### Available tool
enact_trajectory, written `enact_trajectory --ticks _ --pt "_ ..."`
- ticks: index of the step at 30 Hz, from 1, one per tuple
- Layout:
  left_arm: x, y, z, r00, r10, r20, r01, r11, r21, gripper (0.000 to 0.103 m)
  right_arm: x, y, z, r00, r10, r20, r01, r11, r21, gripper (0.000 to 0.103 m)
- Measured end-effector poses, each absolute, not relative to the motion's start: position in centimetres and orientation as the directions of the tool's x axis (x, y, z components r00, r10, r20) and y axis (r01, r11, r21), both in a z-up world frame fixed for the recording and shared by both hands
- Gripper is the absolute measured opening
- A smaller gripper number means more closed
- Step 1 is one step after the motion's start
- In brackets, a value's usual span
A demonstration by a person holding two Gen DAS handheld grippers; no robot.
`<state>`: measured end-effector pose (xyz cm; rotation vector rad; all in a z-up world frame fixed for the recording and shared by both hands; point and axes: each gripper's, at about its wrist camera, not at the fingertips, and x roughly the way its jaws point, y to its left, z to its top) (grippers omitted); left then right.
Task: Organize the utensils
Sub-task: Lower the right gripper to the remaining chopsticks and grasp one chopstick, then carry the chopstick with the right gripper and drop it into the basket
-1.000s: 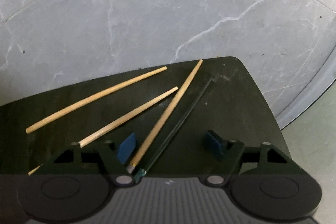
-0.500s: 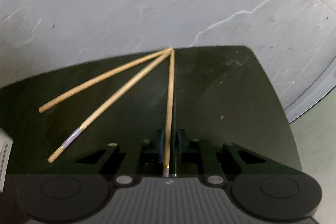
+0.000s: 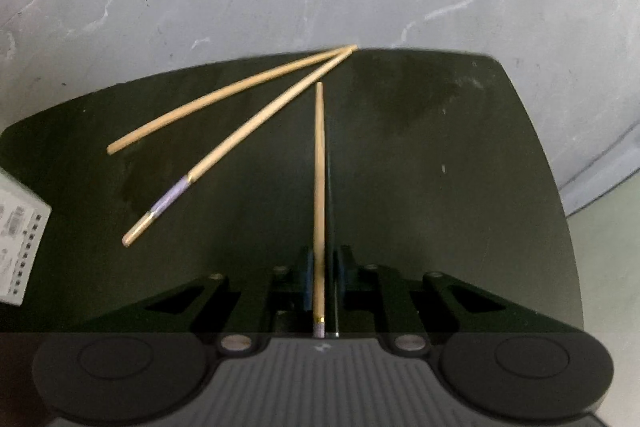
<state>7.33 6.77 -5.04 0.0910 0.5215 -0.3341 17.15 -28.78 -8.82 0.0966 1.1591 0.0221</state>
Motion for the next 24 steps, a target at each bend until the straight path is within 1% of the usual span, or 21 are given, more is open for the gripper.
enact_trajectory --ticks 2,7,14,17,19,22,24 --pt "7.3 6.9 -5.1 0.813 -0.296 -0.502 0.342 0.94 0.0 0.076 16.1 -29.1 -8.8 0.405 0.075 -0.911 0.043 0.994 0.102 0.011" --pt "7.3 7.2 -5.0 0.809 -0.307 -0.5 0.355 0.935 0.001 0.076 14.2 -30.1 -8.7 0.43 0.125 -0.894 0.104 0.977 0.187 0.012" --pt "7.6 7.5 -5.0 0.806 -0.316 -0.5 0.367 0.93 0.003 0.076 11.9 -28.9 -7.3 0.535 0.167 -0.828 0.082 0.966 0.247 0.012" --pt "7.6 7.5 -5.0 0.806 -0.317 -0.499 0.368 0.93 0.004 0.076 11.0 -27.8 -5.4 0.608 0.195 -0.77 0.051 0.958 0.283 0.012" --pt "7.6 7.5 -5.1 0.806 -0.318 -0.499 0.369 0.929 0.003 0.076 10.7 -26.8 -3.8 0.664 0.227 -0.712 0.014 0.949 0.316 0.012" --pt "7.6 7.5 -5.1 0.806 -0.318 -0.499 0.37 0.929 0.004 0.076 10.4 -24.5 -0.2 0.745 0.299 -0.596 -0.085 0.929 0.36 0.012" --pt "7.6 7.5 -5.2 0.807 -0.319 -0.498 0.37 0.929 0.003 0.076 10.4 -22.5 2.5 0.793 0.365 -0.488 -0.175 0.903 0.392 0.012"
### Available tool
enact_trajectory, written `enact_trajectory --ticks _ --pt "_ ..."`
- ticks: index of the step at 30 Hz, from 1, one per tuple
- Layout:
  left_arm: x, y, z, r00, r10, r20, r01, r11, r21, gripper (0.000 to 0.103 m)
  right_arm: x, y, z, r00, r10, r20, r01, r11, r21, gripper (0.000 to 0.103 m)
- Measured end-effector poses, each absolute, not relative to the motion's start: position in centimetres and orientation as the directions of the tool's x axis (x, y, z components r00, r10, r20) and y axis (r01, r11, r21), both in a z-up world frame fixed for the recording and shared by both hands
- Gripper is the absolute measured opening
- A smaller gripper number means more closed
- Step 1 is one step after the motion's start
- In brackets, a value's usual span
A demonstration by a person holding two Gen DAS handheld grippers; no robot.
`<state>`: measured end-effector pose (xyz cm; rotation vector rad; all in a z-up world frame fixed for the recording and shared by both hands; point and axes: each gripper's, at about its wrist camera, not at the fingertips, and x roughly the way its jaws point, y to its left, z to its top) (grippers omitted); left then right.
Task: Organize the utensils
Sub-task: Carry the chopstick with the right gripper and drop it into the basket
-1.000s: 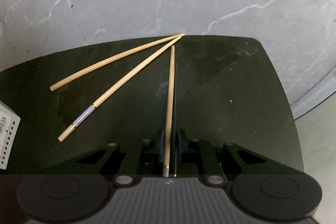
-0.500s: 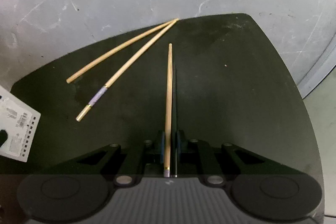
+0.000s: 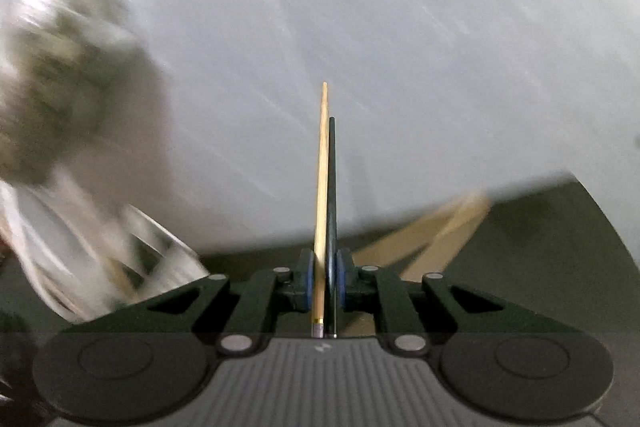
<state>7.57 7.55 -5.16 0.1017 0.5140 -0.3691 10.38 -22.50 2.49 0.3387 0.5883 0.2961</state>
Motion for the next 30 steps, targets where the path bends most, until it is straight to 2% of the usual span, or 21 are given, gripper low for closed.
enact_trajectory --ticks 5,10,17,22,24,28,30 --pt "7.4 7.6 -5.2 0.807 -0.319 -0.497 0.369 0.93 0.002 0.076 10.7 -17.9 7.0 0.819 0.507 -0.268 -0.367 0.823 0.434 0.012" --pt "7.4 7.5 -5.3 0.809 -0.316 -0.496 0.363 0.932 0.0 0.076 11.6 -14.3 7.5 0.806 0.572 -0.152 -0.468 0.773 0.428 0.012" --pt "7.3 7.5 -5.2 0.808 -0.318 -0.496 0.366 0.931 -0.001 0.076 11.5 -11.0 2.9 0.774 0.608 -0.178 -0.51 0.764 0.395 0.013" --pt "7.3 7.5 -5.2 0.808 -0.319 -0.496 0.365 0.931 -0.004 0.076 9.9 -9.3 0.9 0.742 0.603 -0.293 -0.538 0.797 0.276 0.016" --pt "7.3 7.5 -5.2 0.808 -0.319 -0.495 0.364 0.931 -0.005 0.076 9.4 -9.2 0.7 0.726 0.608 -0.322 -0.552 0.794 0.256 0.045" --pt "7.3 7.6 -5.3 0.808 -0.319 -0.495 0.363 0.932 -0.009 0.076 8.3 -10.1 1.5 0.722 0.613 -0.32 -0.555 0.79 0.262 0.063" --pt "7.3 7.6 -5.3 0.808 -0.32 -0.495 0.362 0.932 -0.011 0.076 7.8 -11.5 2.0 0.747 0.591 -0.305 -0.519 0.805 0.287 0.086"
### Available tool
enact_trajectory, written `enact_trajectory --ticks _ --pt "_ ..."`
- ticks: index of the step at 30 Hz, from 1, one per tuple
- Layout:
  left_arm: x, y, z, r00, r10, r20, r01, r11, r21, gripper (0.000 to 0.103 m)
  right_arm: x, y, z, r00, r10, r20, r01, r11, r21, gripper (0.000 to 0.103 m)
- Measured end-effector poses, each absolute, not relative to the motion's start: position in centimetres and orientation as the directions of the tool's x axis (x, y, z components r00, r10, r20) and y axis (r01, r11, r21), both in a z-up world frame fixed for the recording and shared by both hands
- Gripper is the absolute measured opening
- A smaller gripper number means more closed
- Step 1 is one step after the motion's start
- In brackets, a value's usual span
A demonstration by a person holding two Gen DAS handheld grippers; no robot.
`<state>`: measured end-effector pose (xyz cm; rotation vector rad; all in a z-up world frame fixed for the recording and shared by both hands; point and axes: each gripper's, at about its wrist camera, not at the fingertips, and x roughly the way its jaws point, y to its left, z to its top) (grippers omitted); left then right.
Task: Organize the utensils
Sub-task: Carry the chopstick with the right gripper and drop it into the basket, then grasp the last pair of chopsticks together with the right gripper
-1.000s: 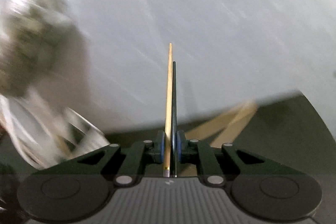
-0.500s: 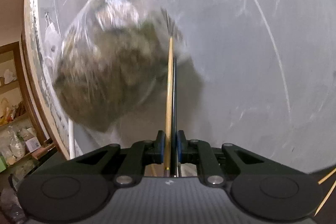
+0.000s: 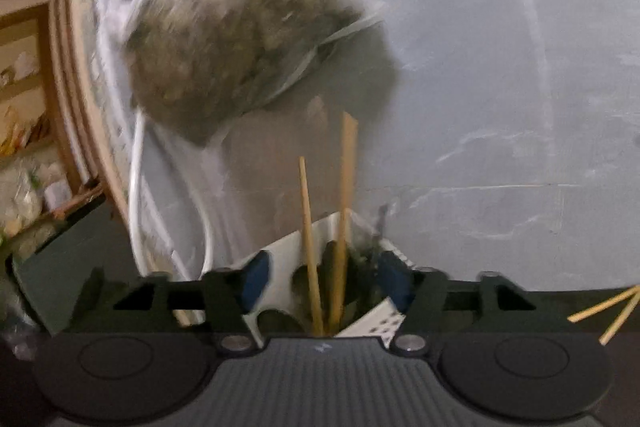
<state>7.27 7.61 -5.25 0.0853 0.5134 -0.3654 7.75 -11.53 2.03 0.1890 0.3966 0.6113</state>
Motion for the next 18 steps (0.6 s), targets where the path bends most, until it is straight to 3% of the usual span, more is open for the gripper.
enact_trajectory --ticks 2,6,8,10,13,18 --pt "7.3 7.7 -5.3 0.808 -0.319 -0.495 0.359 0.933 -0.014 0.076 7.2 -13.7 2.5 0.793 0.537 -0.289 -0.444 0.833 0.331 0.101" --pt "7.4 7.7 -5.3 0.809 -0.318 -0.494 0.356 0.934 -0.018 0.076 7.1 -18.7 2.4 0.874 0.359 -0.327 -0.215 0.89 0.402 0.103" --pt "7.4 7.7 -5.3 0.809 -0.318 -0.494 0.356 0.934 -0.018 0.076 8.4 -21.0 1.3 0.875 0.243 -0.418 -0.062 0.914 0.402 0.103" --pt "7.4 7.7 -5.3 0.81 -0.316 -0.495 0.354 0.935 -0.018 0.076 11.1 -23.0 -0.6 0.804 0.141 -0.578 0.113 0.918 0.38 0.103" --pt "7.4 7.7 -5.2 0.811 -0.31 -0.496 0.347 0.938 -0.019 0.076 14.7 -25.1 -3.6 0.679 0.09 -0.729 0.283 0.884 0.373 0.103" --pt "7.4 7.4 -5.1 0.812 -0.3 -0.5 0.337 0.941 -0.017 0.076 19.2 -25.4 -6.2 0.624 0.03 -0.781 0.423 0.827 0.37 0.103"
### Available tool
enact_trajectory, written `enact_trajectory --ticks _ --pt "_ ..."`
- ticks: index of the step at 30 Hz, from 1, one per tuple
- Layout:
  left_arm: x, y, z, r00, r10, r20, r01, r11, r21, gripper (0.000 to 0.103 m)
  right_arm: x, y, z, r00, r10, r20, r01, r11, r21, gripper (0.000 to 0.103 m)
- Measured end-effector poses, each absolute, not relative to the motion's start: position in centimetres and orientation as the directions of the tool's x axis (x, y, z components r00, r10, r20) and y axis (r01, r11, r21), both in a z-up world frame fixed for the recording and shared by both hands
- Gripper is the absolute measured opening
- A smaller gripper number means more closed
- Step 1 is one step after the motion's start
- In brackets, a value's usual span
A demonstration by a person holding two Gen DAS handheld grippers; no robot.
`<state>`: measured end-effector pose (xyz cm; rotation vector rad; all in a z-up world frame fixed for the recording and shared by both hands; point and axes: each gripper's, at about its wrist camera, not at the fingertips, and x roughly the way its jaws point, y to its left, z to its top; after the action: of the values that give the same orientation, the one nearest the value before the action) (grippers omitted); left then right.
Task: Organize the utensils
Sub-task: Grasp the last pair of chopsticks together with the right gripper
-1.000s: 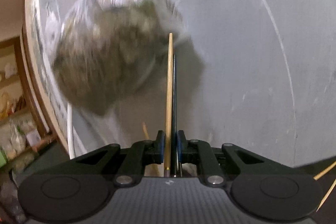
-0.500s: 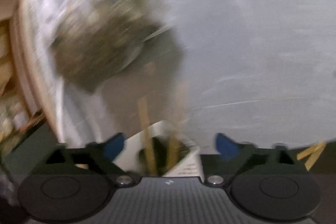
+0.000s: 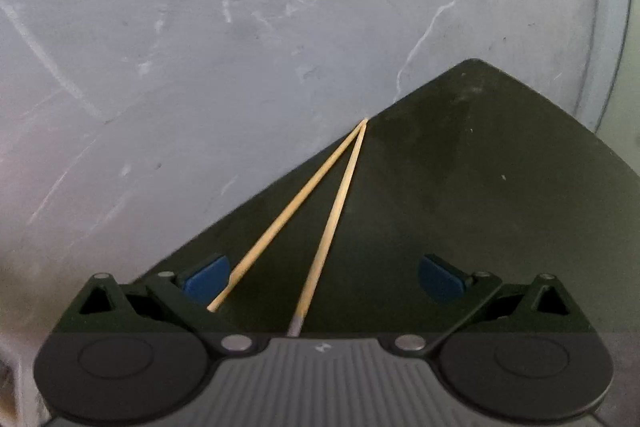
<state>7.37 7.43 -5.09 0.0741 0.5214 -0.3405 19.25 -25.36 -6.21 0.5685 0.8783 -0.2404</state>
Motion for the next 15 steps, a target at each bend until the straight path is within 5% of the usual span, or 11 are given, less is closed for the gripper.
enact_trajectory --ticks 8,15 --pt "7.5 7.2 -5.0 0.813 -0.291 -0.505 0.326 0.945 -0.021 0.076 25.0 -20.7 -7.9 0.564 -0.175 -0.807 0.431 0.896 0.107 0.103" --pt "7.7 7.0 -4.9 0.813 -0.286 -0.507 0.32 0.947 -0.022 0.077 24.7 -19.2 -9.4 0.546 -0.171 -0.82 0.363 0.931 0.047 0.093"
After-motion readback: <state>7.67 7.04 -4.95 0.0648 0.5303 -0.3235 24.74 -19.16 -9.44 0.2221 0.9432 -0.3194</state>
